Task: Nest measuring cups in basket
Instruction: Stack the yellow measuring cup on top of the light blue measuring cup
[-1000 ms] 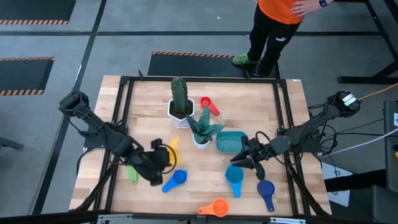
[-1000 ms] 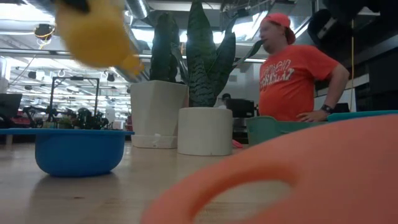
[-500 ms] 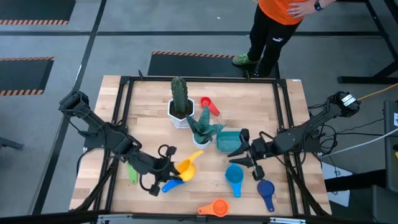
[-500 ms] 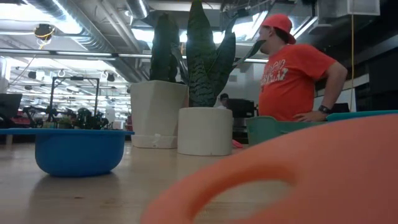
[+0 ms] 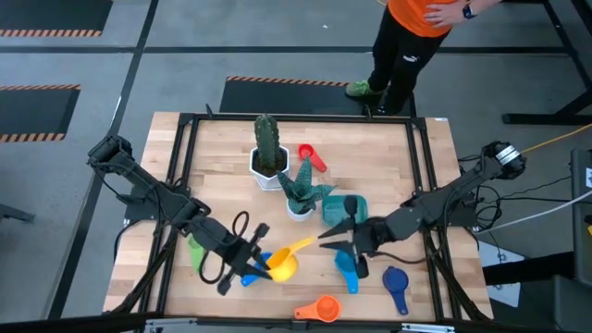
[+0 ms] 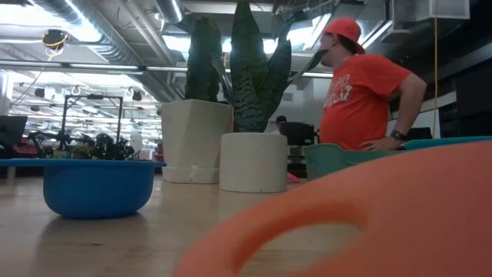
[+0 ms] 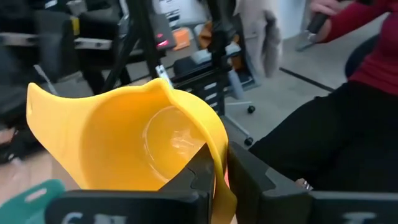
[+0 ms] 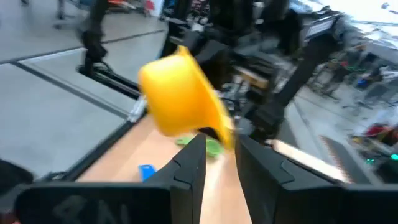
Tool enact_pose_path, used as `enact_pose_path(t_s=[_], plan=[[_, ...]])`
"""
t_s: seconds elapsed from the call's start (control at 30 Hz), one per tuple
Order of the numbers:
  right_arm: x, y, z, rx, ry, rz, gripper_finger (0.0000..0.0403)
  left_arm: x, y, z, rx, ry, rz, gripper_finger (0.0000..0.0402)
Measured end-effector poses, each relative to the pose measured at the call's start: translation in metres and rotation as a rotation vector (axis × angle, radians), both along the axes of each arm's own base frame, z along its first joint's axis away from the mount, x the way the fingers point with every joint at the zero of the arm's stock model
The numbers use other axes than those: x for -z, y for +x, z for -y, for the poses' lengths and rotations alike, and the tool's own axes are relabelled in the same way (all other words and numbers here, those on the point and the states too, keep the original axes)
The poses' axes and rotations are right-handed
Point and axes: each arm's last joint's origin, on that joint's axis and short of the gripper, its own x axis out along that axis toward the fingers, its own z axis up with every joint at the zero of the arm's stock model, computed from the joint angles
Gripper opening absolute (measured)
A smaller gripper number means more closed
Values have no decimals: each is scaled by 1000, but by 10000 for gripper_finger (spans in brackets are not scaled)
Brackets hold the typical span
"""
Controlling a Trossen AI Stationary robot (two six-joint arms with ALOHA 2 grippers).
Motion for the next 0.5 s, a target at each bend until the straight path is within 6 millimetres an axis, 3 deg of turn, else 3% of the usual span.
enact_pose_path(t_s=[0.5], plan=[[-2, 0, 0, 7, -10, 8, 92, -5, 0, 1, 42, 27, 74, 23]])
